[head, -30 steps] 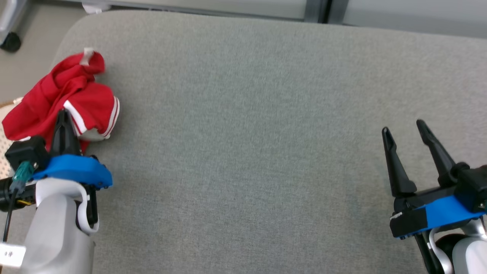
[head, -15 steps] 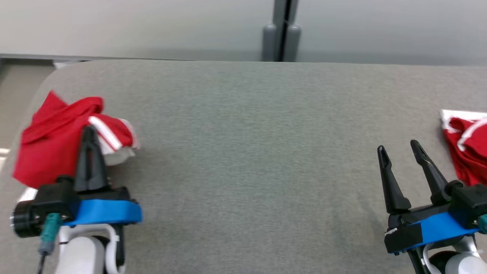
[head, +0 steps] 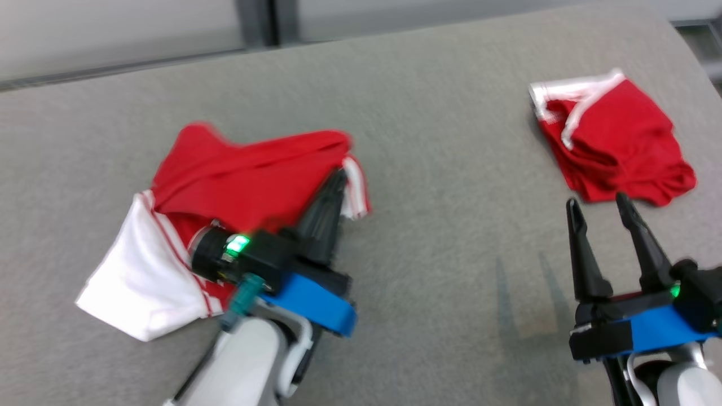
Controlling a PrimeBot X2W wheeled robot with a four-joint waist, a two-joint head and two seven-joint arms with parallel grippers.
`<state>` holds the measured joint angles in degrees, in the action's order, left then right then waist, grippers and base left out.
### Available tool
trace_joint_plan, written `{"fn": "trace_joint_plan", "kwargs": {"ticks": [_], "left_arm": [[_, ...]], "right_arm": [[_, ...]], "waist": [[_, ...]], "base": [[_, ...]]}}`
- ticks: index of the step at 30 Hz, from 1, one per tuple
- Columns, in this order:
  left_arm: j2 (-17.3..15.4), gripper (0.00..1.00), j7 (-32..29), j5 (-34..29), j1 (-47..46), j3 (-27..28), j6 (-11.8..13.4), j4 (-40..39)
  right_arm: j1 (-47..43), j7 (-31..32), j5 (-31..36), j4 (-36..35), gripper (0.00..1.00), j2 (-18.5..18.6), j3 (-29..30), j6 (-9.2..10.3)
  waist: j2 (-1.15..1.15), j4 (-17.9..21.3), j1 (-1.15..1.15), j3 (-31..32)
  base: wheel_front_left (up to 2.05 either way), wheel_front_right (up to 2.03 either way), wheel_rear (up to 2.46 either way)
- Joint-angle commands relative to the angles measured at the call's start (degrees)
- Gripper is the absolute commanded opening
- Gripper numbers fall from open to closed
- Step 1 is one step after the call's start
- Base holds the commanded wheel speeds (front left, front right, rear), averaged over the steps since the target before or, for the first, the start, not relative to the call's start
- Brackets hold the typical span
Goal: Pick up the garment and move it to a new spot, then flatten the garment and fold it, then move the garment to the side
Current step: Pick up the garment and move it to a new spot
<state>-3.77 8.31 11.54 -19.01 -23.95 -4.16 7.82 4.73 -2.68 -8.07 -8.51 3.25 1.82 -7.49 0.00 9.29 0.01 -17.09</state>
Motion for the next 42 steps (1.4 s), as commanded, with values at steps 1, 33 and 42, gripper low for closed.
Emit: {"fn": "trace_joint_plan", "kwargs": {"ticks": [1,33,42], "left_arm": [[0.1,0.0,-0.1,-0.3,-1.0,-1.3,-0.5,0.7],[-7.5,1.0,6.7,7.5,4.3,2.6,8.6,2.4],[-11.7,1.0,6.8,11.0,11.5,8.3,10.2,2.5]], "right_arm": [[0.9,-0.6,-0.2,0.3,1.0,-0.2,-0.2,0.0],[-1.9,-1.1,0.0,3.7,1.0,-0.3,-0.5,0.0],[-4.5,0.7,-0.2,4.2,1.0,-0.3,-0.9,0.0]], "waist": [[0.0,1.4,-0.01,0.0],[0.0,-6.8,-0.01,7.5],[0.0,-8.9,-0.01,11.7]], "base": [[0.0,0.0,0.0],[0.0,0.0,0.0],[0.0,0.0,0.0]]}}
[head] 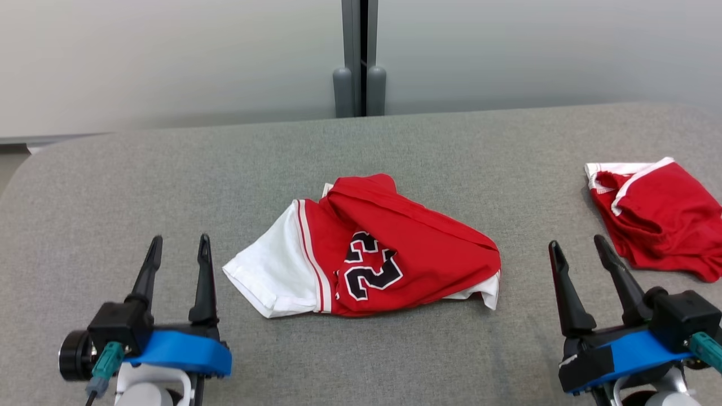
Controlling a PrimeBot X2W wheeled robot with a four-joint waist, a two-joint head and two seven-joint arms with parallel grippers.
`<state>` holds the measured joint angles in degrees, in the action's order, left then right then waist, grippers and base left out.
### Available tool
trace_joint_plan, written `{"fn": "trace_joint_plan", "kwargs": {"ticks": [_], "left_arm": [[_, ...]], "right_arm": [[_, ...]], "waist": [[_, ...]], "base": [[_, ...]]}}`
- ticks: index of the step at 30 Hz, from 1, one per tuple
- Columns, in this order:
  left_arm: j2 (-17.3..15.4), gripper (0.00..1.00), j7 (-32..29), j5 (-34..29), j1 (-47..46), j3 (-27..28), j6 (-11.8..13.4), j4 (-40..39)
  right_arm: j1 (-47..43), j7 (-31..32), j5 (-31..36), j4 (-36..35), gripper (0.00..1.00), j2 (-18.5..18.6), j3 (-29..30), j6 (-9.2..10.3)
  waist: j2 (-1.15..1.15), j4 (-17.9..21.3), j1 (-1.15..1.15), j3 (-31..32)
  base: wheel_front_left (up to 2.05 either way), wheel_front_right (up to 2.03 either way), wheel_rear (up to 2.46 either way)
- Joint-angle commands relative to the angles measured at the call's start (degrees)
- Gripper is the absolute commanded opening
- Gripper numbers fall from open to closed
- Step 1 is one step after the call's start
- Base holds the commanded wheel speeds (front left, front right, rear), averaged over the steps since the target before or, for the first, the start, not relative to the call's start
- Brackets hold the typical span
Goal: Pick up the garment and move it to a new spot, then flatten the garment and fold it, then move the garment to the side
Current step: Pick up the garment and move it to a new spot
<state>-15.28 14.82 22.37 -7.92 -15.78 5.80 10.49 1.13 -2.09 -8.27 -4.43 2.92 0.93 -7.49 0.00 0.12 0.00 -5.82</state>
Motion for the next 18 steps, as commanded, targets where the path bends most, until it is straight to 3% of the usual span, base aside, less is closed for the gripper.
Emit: {"fn": "trace_joint_plan", "kwargs": {"ticks": [1,18], "left_arm": [[-0.4,1.0,0.2,0.3,1.2,0.1,0.2,-0.2],[-2.0,1.0,-1.9,0.7,6.3,-0.9,1.2,-1.7]], "right_arm": [[-1.3,0.4,-0.1,0.4,1.0,0.0,0.0,0.0],[-5.2,2.1,-0.3,0.0,1.0,0.0,0.4,0.0]], "waist": [[0.0,0.3,0.0,1.0],[0.0,1.8,0.0,3.5]], "base": [[0.0,0.0,0.0],[0.0,0.0,0.0]]}}
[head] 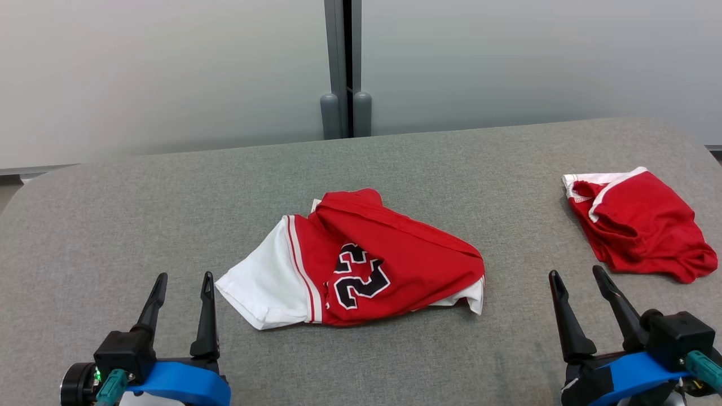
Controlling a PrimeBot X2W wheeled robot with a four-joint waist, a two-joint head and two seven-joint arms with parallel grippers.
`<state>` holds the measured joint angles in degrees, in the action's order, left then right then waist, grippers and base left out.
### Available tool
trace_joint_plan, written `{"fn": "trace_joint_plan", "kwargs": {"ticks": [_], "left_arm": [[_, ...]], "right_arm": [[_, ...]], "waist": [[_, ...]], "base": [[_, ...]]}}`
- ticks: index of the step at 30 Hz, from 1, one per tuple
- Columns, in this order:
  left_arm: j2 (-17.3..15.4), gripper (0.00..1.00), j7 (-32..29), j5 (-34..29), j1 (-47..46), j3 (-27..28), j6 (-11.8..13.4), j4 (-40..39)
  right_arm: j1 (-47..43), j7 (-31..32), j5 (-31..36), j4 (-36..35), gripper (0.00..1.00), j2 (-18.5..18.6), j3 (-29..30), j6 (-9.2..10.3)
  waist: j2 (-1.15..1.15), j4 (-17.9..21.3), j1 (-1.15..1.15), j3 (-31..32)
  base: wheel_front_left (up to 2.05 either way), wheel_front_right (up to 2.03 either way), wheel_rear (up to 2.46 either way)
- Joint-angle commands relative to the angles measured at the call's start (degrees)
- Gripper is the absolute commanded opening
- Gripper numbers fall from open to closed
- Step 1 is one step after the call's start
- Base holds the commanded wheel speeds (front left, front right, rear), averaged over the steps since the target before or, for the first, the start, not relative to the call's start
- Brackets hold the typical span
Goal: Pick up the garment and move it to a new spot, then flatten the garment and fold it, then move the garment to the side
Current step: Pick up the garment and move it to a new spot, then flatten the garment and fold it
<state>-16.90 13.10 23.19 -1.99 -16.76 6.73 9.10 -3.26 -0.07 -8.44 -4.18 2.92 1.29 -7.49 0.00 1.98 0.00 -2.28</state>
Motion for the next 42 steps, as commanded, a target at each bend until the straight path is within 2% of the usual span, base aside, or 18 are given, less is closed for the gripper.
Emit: {"fn": "trace_joint_plan", "kwargs": {"ticks": [1,10,18,27,35,36,37,38,42], "left_arm": [[-0.4,1.0,-0.2,-0.1,0.3,0.0,0.4,-0.3],[-0.6,1.0,-0.5,-0.1,-0.3,-0.3,0.7,-1.1],[-0.7,1.0,-0.4,-1.3,-4.0,-1.0,0.7,-2.9],[0.9,1.0,0.5,-3.2,-11.1,-2.4,0.3,-4.1],[2.5,1.0,1.6,-3.4,-14.4,-2.2,-0.2,-2.4],[2.6,1.0,1.7,-3.4,-14.5,-2.2,-0.2,-2.3],[2.7,1.0,1.7,-3.5,-14.6,-2.1,-0.2,-2.1],[2.8,1.0,1.8,-3.5,-14.6,-2.0,-0.2,-2.0],[3.0,1.0,2.0,-3.7,-14.5,-1.6,-0.2,-1.5]], "right_arm": [[-0.8,0.1,-0.1,-0.3,1.0,0.0,0.1,0.0],[-0.1,-0.1,0.0,-0.5,1.0,0.0,0.3,0.0],[3.7,0.9,0.3,1.2,1.0,1.6,0.3,0.0],[13.3,1.1,-2.2,10.1,1.0,6.4,-4.6,0.0],[20.5,0.9,-3.7,20.0,1.0,8.9,-8.4,0.0],[20.9,0.7,-3.9,20.7,0.85,9.1,-8.6,0.0],[21.2,0.6,-4.4,21.4,0.4,9.1,-9.0,0.0],[21.4,0.4,-4.8,21.8,0.0,9.2,-9.3,0.0],[21.9,-0.5,-6.3,22.5,0.0,9.4,-9.8,0.0]], "waist": [[0.0,0.0,0.0,0.0],[0.0,-0.4,0.0,-0.8],[0.0,-2.4,0.0,-5.4],[0.0,-6.1,0.0,-15.1],[0.0,-6.9,0.0,-18.6],[0.0,-6.9,0.0,-18.7],[0.0,-6.8,0.0,-18.7],[0.0,-6.7,0.0,-18.6],[0.0,-5.8,0.0,-18.1]], "base": [[0.0,0.0,0.0],[0.0,0.0,0.0],[0.0,0.0,0.0],[0.0,0.0,0.0],[0.0,0.0,0.0],[0.0,0.0,0.0],[0.0,0.0,0.0],[0.0,0.0,0.0],[0.0,0.0,0.0]]}}
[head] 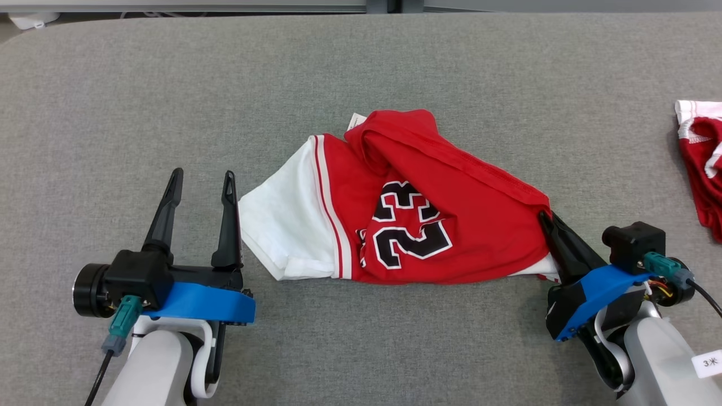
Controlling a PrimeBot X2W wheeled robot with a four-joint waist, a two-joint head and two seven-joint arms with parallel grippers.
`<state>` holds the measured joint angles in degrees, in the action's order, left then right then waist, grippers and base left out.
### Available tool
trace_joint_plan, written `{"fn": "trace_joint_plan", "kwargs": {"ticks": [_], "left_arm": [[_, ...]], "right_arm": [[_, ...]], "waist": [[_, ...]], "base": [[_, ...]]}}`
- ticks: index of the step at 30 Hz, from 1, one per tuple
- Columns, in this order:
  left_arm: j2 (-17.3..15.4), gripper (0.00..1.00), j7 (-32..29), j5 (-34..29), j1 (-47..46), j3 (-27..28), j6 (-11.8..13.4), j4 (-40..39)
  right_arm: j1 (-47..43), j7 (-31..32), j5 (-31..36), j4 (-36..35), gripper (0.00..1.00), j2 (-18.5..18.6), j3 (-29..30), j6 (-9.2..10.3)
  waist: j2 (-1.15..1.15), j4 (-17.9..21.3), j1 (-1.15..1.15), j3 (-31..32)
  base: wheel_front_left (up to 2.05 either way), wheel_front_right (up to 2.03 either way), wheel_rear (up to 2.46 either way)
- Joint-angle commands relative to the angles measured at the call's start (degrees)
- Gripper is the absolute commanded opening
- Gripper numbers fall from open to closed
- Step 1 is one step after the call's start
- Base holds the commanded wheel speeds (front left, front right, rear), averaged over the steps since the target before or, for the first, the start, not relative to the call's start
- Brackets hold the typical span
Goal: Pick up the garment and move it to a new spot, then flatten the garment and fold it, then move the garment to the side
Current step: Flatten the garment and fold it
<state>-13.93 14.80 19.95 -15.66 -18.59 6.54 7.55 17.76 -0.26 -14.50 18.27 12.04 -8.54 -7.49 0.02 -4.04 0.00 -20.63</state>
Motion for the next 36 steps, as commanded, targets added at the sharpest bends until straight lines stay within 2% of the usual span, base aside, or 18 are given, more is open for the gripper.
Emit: {"fn": "trace_joint_plan", "kwargs": {"ticks": [1,7,11,20,24,26,27,28,29,36], "left_arm": [[0.0,1.0,0.3,-0.5,-0.9,0.2,-0.1,0.2],[0.1,1.0,0.4,-0.6,0.3,0.5,-0.2,0.7],[-0.1,1.0,0.4,-0.7,1.3,0.8,0.0,0.6],[0.1,1.0,0.4,-0.3,2.4,0.9,0.4,0.1],[0.1,1.0,0.4,-0.1,2.8,1.1,0.6,0.1],[0.2,1.0,0.4,-0.1,3.0,1.0,0.6,0.0],[0.2,1.0,0.4,-0.1,3.0,1.0,0.6,0.0],[0.1,1.0,0.4,-0.1,3.1,1.0,0.7,0.0],[0.1,1.0,0.4,0.0,3.3,1.0,0.7,0.0],[-0.4,1.0,0.4,-0.2,4.7,1.5,1.4,-0.1]], "right_arm": [[0.7,-0.6,-0.6,0.0,0.0,0.4,-0.1,0.0],[-2.2,-3.4,-2.2,-4.5,0.0,0.6,1.0,0.0],[-5.7,-2.3,-2.0,-10.4,0.0,0.3,4.4,0.0],[-16.9,7.6,-2.2,-20.4,0.0,-7.1,15.2,0.0],[-19.1,9.3,-3.0,-19.3,0.0,-8.6,16.9,0.0],[-18.8,8.1,-3.5,-18.1,0.0,-8.9,17.2,0.0],[-18.1,6.9,-3.1,-17.7,0.24,-8.9,17.3,0.0],[-17.7,5.5,-2.9,-17.2,0.95,-9.0,17.3,0.0],[-17.1,3.9,-2.7,-17.0,1.0,-9.0,17.1,0.0],[-15.4,-5.8,1.1,-17.7,1.0,-8.5,14.2,0.0]], "waist": [[-0.02,0.4,0.0,0.4],[-0.02,2.2,0.0,2.4],[-0.02,3.4,0.0,3.5],[-0.02,4.4,0.0,4.7],[-0.02,4.7,0.0,4.7],[-0.02,4.8,0.0,4.6],[-0.02,4.8,0.0,4.6],[-0.02,4.8,0.0,4.6],[-0.02,4.9,0.0,4.6],[-0.02,5.4,0.0,6.3]], "base": [[0.0,0.0,0.0],[0.0,0.0,0.0],[0.0,0.0,0.0],[0.0,0.0,0.0],[0.0,0.0,0.0],[0.0,0.0,0.0],[0.0,0.0,0.0],[0.0,0.0,0.0],[0.0,0.0,0.0],[0.0,0.0,0.0]]}}
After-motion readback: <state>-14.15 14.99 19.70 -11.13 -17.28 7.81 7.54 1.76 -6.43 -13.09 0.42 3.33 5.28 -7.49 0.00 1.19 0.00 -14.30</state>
